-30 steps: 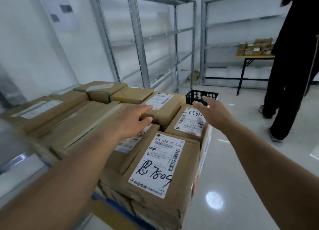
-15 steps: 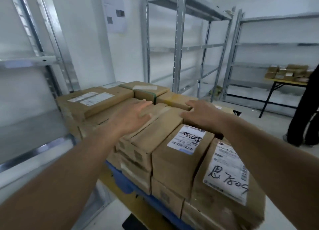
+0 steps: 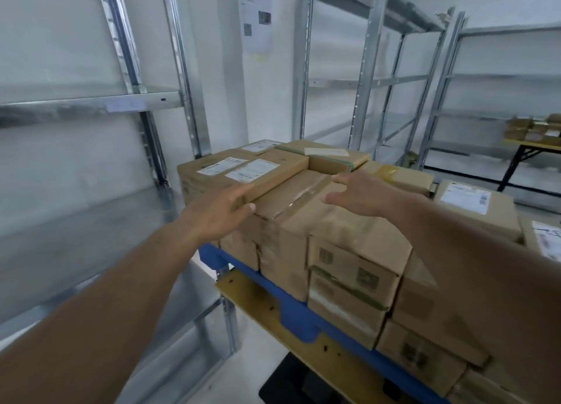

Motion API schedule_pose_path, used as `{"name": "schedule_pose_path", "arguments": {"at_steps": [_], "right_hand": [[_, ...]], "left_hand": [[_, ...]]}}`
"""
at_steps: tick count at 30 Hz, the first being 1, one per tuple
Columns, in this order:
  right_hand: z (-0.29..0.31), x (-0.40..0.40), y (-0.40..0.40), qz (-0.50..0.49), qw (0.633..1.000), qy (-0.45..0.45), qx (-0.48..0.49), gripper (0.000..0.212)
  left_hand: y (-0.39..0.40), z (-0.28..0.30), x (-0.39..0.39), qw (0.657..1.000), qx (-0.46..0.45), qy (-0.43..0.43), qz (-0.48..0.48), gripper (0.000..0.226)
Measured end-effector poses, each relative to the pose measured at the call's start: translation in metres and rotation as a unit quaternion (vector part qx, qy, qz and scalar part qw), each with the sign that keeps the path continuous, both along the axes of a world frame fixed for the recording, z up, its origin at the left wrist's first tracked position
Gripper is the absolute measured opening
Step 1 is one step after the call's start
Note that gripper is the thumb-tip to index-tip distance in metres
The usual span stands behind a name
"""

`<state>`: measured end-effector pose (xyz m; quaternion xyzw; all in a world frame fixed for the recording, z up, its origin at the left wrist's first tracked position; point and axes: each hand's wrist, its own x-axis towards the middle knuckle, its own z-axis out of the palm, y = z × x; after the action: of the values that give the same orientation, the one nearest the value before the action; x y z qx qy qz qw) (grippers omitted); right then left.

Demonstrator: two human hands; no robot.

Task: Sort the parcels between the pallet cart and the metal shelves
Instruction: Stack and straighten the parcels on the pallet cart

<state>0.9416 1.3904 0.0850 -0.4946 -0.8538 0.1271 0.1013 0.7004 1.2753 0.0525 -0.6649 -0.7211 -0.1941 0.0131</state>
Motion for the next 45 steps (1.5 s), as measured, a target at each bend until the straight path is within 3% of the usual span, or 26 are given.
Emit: {"name": "schedule_pose_path", "arguments": {"at_steps": [14,30,38,42,45], "right_hand": [[-0.01,-0.115,0.051,0.024,0.999,-0.042,-0.003,0.076],[-0.01,-0.201,0.125,0.043,0.996,-0.076,0.016,0.089],[-0.016,-0.23,0.139,-0.009,0.995,-0.098,-0.019,0.096],[-0.023,-0.238,0.144,-0.048,0.992,-0.107,-0.039,0.094],[-0.025,-0.242,0.143,-0.068,0.989,-0.12,-0.046,0.107]], "left_hand": [[0.031,-0.025,-0.104,0.996,0.057,-0.068,0.027,0.049],[0.116,-0.024,-0.204,0.991,0.028,-0.074,0.108,0.064],[0.152,-0.029,-0.254,0.99,-0.02,-0.116,0.079,0.059],[0.166,-0.03,-0.269,0.994,-0.035,-0.104,0.028,0.041],[0.172,-0.033,-0.274,0.993,-0.021,-0.118,-0.013,0.035]]}}
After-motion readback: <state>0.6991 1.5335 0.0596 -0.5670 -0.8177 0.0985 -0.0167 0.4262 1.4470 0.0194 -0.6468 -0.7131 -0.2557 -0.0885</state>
